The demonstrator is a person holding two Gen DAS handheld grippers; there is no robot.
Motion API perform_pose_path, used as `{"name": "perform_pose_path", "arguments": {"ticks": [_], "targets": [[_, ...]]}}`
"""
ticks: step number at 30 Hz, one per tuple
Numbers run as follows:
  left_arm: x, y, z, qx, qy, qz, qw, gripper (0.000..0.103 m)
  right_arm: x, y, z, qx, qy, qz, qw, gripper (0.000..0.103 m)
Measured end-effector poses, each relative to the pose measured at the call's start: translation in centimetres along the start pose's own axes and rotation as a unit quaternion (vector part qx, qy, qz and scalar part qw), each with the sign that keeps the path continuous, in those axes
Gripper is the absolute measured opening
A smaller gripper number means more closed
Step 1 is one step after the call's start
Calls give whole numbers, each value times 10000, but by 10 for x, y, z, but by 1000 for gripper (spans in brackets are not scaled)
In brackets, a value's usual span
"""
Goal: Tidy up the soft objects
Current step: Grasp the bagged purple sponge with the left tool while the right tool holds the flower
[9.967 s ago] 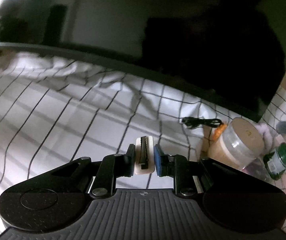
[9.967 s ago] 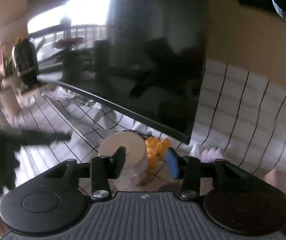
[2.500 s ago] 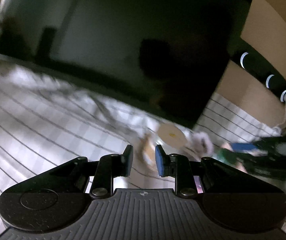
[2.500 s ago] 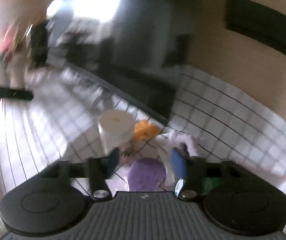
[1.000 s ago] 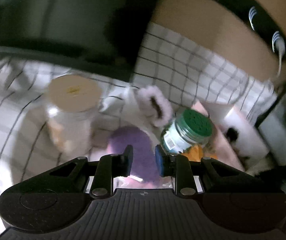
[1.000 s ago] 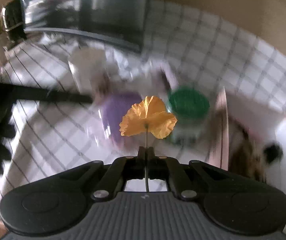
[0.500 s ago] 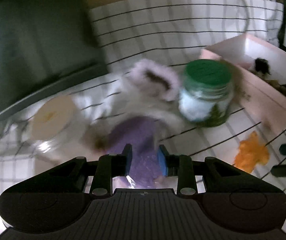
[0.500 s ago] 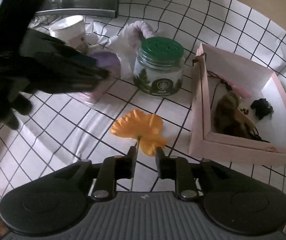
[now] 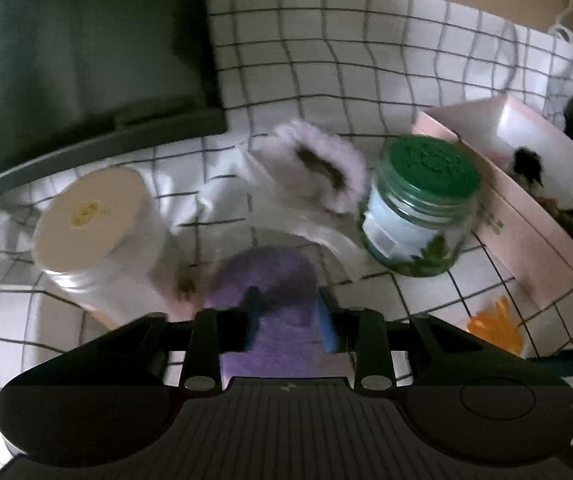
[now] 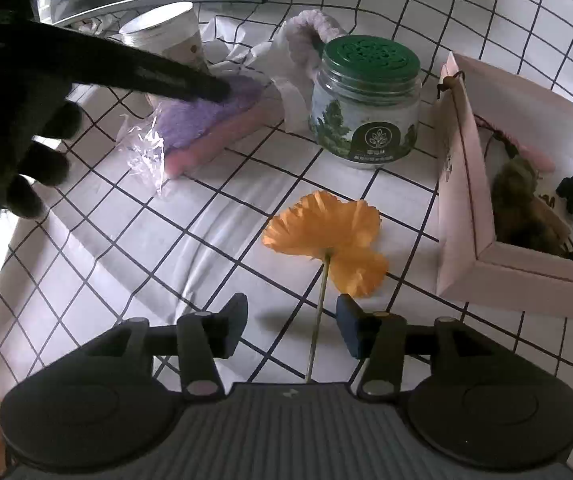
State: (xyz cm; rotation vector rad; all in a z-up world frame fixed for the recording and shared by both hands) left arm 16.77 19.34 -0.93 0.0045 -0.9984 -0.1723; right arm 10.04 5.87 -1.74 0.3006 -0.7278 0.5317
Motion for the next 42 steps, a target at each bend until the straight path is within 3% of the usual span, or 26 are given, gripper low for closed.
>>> {"name": "perform_pose_path", "arguments": {"ticks": [2,7,12,14,18,21,25,30,34,36,42], "targets": [[-1,-5,-1,-138,47,43,9999,62,-2,0,2,43,-62,-29,10000,56],[-1,-13,-5,-259,113,71,9996,76,-2,-1,3,108,-98,-74,9999,64],[-2,-10,-3,-272,50,101,9996,76,-3,4,2,119,-126,11,9998,72],[-1,-3,3,-59,-72,125,9999,71,-3,6,1,104,-129,61,9998,73],[-6,23,14,455,-182,169,9987,71,-4,7,1,78,-141,117,9998,74],[-12,38,8,346,34,628,9974,71,-5,9,0,77,-157,122,9998,78],[-10,38,1,-115,100,1238,9922,70,-7,12,-1,33,-184,206,9996,80],[-6,18,-14,-176,102,932,9954,74,-7,11,-1,71,-219,103,9997,85],[-5,20,-24,-45,115,1089,9940,76,-7,9,-1,174,-295,-91,9994,92],[-4,20,-26,-6,94,1127,9936,77,-9,9,-2,265,-248,-208,9991,103],[-9,19,-33,-6,124,1154,9932,80,-8,13,-3,277,-27,11,9996,102]]}}
Point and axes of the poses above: each gripper's, at about its wrist camera, not at the fingertips, and z roughly against the way its jaws point, y to its left, x to its top, the point moved 6 cm from there along -z, roughly the way its jaws point, and after that the axes turned 13 degrees about -y, right-handed, at the moved point
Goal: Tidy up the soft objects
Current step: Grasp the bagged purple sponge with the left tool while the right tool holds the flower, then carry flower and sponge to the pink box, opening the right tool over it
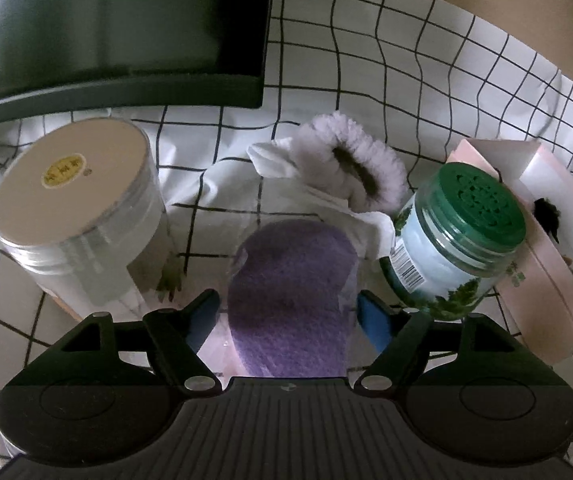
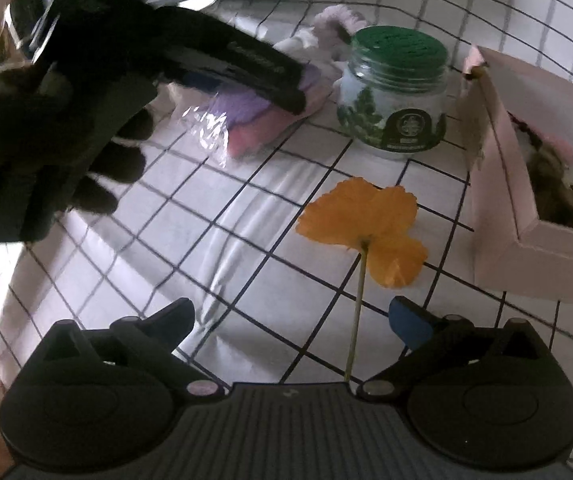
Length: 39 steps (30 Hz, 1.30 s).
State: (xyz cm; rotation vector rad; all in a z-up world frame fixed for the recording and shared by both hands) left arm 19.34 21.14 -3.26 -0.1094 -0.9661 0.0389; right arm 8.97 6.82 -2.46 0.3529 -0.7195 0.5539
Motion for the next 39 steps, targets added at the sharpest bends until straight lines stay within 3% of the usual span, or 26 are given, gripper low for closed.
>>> {"name": "perform_pose_path", "arguments": {"ticks": [3,8,11,17,20,22,23,29,39], "targets": [[-2,3,5,-44,-44,38,10000,77,4,-2,5,-106,-53,-44,9999,91],[-12,10,28,-1,59,-184,9998,73,20,-9,19,-540,-600,57,9967,91],[-19,14,43,-10,84,-242,9997,71,24,-14,16,-690,-634,59,9956,91],[-20,20,58,-123,-23,-75,9999,71,26,-18,-2,-642,-494,-116,9966,76],[-14,17,67,-169,-173,-84,9997,71,27,-23,-8,-630,-436,-159,9969,49],[-8,13,77,-222,-305,-136,9992,71,30,-25,-10,-621,-349,-154,9973,23],[-4,11,84,-258,-395,-167,9987,71,31,-25,-10,-610,-301,-154,9976,21],[40,9,131,-249,-1059,-378,9933,71,63,-18,17,-494,-652,-52,9966,18],[140,20,165,50,-1860,-766,9795,71,212,-18,90,-272,-2035,-208,9785,18]]}}
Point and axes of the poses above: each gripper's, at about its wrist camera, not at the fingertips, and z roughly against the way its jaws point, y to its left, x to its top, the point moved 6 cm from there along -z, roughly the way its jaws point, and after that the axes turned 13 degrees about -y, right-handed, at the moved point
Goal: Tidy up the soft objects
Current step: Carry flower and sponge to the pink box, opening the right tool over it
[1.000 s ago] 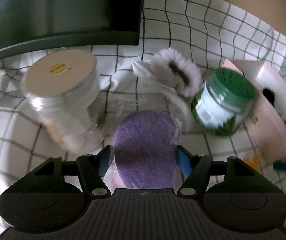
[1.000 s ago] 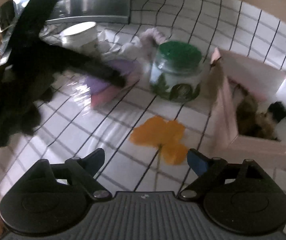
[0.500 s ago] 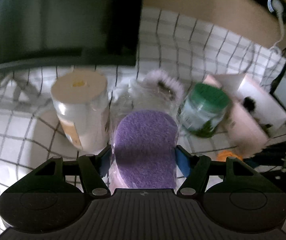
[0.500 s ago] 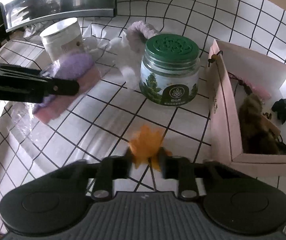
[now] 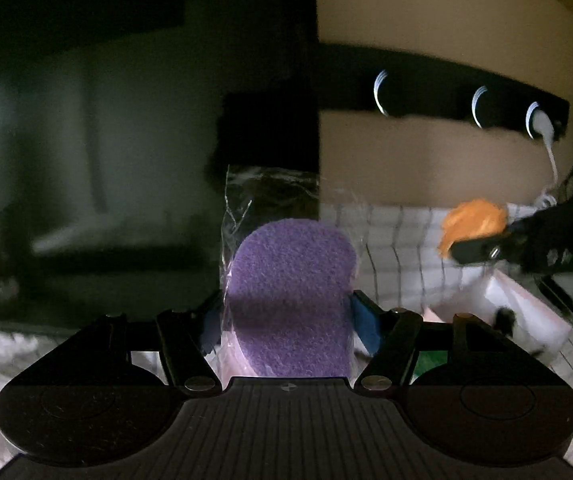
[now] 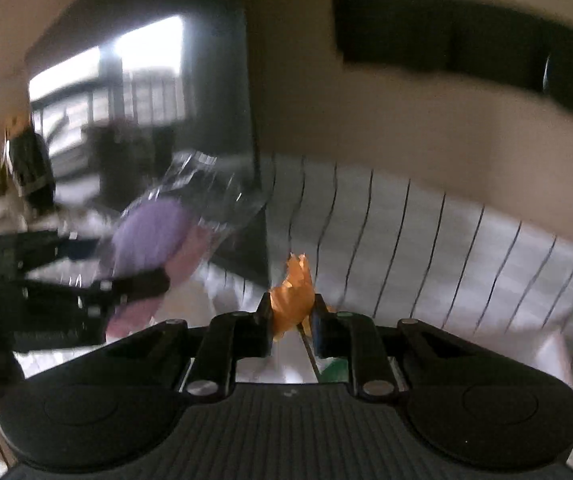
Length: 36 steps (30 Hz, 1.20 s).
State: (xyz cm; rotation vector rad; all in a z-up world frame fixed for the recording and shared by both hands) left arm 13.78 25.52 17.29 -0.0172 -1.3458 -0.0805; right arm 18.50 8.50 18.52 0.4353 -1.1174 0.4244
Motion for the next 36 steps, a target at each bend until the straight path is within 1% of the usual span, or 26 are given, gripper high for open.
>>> {"name": "perform_pose_path", "arguments": {"ticks": [2,5,8,10,14,17,20,22,24,27,29,30,31,32,33,35,36], "targets": [[13,-1,-3,-24,-62,15,10000,71,21,-8,6,-154,-257,64,9995,18],[29,-10,-7,-128,-166,3,9998,71,44,-19,15,-305,-533,145,9980,18],[37,-29,-16,-427,-195,107,9988,71,58,-41,28,-554,-743,238,9954,18],[38,-47,-22,-728,-178,222,9969,71,61,-60,37,-747,-810,224,9937,18],[37,-97,-45,-1362,-56,400,9899,71,57,-101,58,-1124,-912,147,9894,18],[29,-136,-68,-1782,182,509,9825,71,44,-133,71,-1306,-850,-22,9878,18],[6,-173,-95,-2063,552,612,9750,71,26,-162,73,-1487,-670,-243,9863,18],[-13,-195,-113,-2200,847,712,9692,71,9,-181,73,-1550,-507,-496,9854,18],[-29,-210,-127,-2224,1100,771,9657,72,-11,-197,75,-1554,-317,-767,9844,18],[-50,-213,-144,-1991,1366,864,9666,72,-36,-219,61,-1442,9,-1161,9827,21],[-61,-206,-153,-1824,1572,1074,9646,71,-53,-228,52,-1154,250,-1552,9808,36],[-64,-207,-157,-1794,1654,1147,9630,71,-60,-230,48,-1056,354,-1760,9781,50],[-67,-208,-159,-1815,1739,1151,9610,71,-67,-233,45,-1043,419,-1936,9746,58],[-70,-209,-160,-1861,1773,1106,9600,71,-73,-237,43,-1078,446,-2037,9721,58],[-72,-211,-160,-1865,1747,1003,9616,71,-77,-237,41,-1118,466,-2057,9711,58],[-72,-214,-155,-1840,1609,646,9675,73,-84,-239,40,-1215,522,-2041,9700,58],[-70,-218,-155,-1711,1436,327,9742,73,-86,-240,37,-1248,536,-2025,9698,58]]}}
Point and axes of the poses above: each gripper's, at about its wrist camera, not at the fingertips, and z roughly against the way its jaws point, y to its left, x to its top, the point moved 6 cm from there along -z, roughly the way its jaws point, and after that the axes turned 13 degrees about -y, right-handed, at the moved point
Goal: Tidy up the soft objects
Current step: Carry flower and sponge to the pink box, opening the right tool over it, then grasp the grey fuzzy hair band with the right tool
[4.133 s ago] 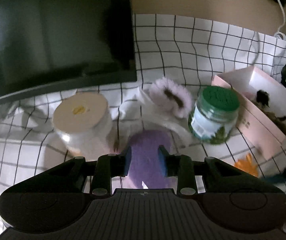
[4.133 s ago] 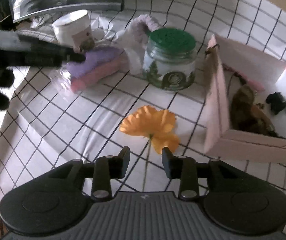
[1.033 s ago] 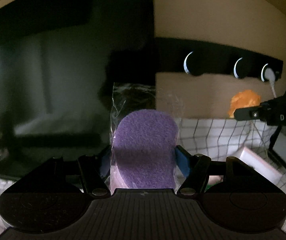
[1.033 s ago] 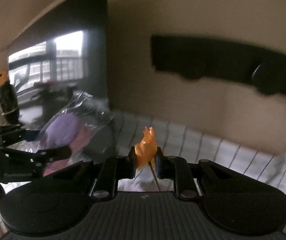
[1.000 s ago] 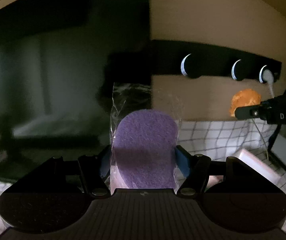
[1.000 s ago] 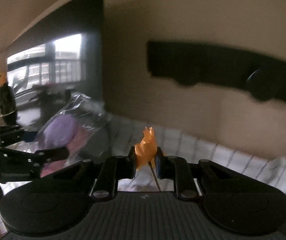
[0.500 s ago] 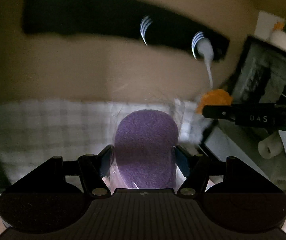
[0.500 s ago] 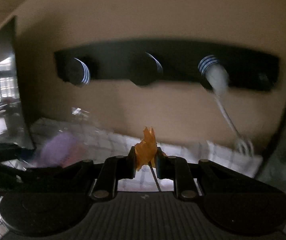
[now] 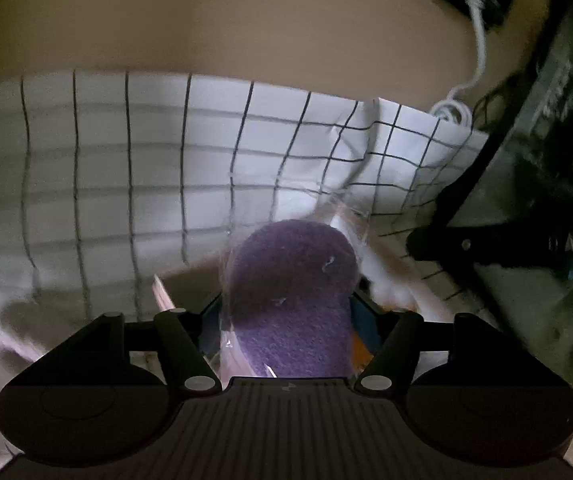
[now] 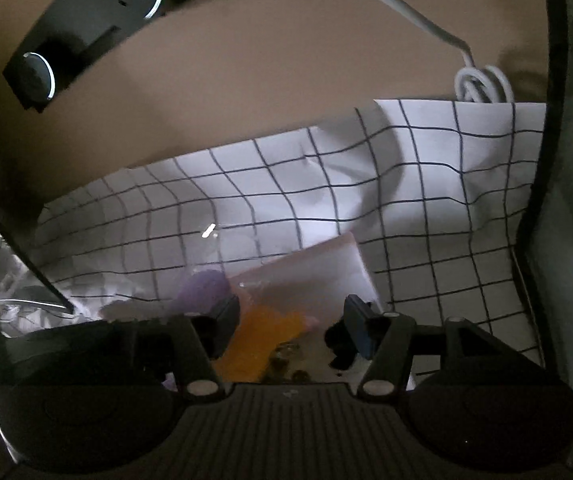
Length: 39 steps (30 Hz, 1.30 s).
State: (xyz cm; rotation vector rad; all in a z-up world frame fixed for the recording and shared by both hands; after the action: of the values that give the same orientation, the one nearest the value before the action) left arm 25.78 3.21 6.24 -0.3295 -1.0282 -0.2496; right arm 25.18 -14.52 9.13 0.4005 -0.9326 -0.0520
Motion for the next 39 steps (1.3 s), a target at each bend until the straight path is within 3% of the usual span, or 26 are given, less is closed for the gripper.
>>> {"name": "perform_pose_path", "arguments": {"ticks": [1,2,7,10,12,13,14,15,16,18,20,23,25,30,35,37,39], "targets": [[2,-3,4,173,-152,-312,9992,72,0,-1,0,-53,-3,32,10000,58],[3,-5,5,108,-240,-347,9991,72,0,-1,1,-112,-15,65,9999,58],[7,4,5,-404,-238,612,9970,73,4,-4,4,-345,-9,80,9994,59],[8,6,7,-566,-212,832,9947,74,1,-8,9,-363,61,-19,9993,59],[10,0,6,-299,-288,435,9982,72,0,-9,12,-342,97,-83,9993,59],[11,-2,4,-517,-262,543,9968,74,0,-10,14,-344,103,-103,9993,60],[11,-2,3,-496,-275,616,9965,74,-1,-10,16,-360,102,-111,9992,60],[12,-5,4,-176,-395,288,9986,72,0,-11,18,-386,94,-110,9992,60],[13,-10,4,-152,-501,40,9986,72,1,-12,20,-415,75,-106,9991,60],[9,-11,-1,-719,-312,558,9954,73,2,-13,25,-484,54,-73,9988,61],[4,-15,-5,-487,-272,225,9982,70,2,-13,30,-522,26,-20,9986,64],[-8,-13,-12,-548,-32,221,9982,70,2,-16,33,-612,7,4,9981,65],[-9,-14,-8,-428,-254,-63,9987,69,-1,-19,32,-634,15,-53,9980,65],[-15,2,25,-608,-490,263,9966,69,-11,-19,34,-681,15,61,9977,65],[-36,42,77,-284,-560,515,9967,69,-23,-9,28,-679,-91,264,9973,63],[-41,68,105,68,-665,647,9957,69,-26,-4,14,-666,-130,218,9975,45],[-41,101,136,519,-812,796,9922,69,-29,3,-5,-645,-72,177,9977,35]]}}
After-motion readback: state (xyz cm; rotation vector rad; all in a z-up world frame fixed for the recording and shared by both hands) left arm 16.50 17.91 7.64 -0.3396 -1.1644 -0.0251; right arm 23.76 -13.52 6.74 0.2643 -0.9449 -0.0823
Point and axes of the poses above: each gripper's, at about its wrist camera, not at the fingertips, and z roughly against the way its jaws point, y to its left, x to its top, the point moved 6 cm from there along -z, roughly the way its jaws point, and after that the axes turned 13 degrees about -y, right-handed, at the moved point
